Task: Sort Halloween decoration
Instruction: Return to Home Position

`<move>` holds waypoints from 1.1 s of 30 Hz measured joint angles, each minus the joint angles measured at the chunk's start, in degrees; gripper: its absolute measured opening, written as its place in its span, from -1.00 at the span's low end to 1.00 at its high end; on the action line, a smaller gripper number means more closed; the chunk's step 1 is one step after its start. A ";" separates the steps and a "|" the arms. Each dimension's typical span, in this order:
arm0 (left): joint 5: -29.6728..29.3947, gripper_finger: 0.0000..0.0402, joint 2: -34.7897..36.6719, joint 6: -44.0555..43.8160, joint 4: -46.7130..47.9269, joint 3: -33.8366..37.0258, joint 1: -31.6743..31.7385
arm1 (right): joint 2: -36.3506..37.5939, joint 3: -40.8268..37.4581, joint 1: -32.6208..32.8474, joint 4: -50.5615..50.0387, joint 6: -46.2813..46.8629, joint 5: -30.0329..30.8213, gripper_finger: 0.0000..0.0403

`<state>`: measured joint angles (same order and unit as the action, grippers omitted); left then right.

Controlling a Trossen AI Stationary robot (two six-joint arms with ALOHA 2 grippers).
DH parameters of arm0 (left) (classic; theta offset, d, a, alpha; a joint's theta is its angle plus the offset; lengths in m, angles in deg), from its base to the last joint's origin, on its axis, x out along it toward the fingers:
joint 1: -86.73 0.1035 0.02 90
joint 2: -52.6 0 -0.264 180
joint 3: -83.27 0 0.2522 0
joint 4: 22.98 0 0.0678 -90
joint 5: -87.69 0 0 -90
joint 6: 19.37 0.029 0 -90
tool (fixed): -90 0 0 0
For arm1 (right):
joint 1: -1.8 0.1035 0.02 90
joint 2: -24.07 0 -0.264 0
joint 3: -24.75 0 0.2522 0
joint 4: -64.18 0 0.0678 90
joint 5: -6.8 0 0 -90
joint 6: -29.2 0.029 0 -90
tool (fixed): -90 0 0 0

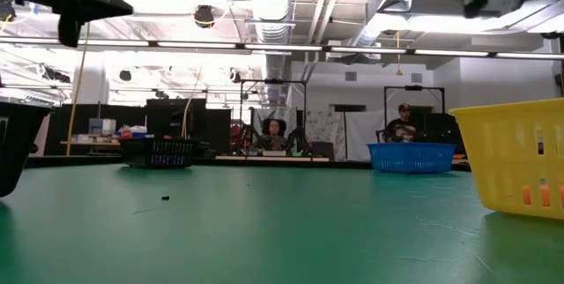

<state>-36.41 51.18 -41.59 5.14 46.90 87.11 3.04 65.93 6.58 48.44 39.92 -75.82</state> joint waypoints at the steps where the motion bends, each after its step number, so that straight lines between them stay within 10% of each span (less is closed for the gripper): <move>1: 0.03 -1.00 1.33 0.14 1.07 0.00 0.00 | 2.31 -0.89 0.00 -0.99 0.00 1.40 -0.12; 11: -0.78 -1.00 1.11 -3.83 2.14 5.05 0.00 | 21.02 -9.48 0.05 -7.15 1.90 5.15 -0.12; 33: -0.30 -1.00 0.80 -7.91 -8.30 18.75 -2.34 | 20.33 -26.90 2.58 7.42 0.36 5.22 -0.12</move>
<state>-36.71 51.98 -49.50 -3.16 65.65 84.76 23.37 39.02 9.16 55.85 40.28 -70.60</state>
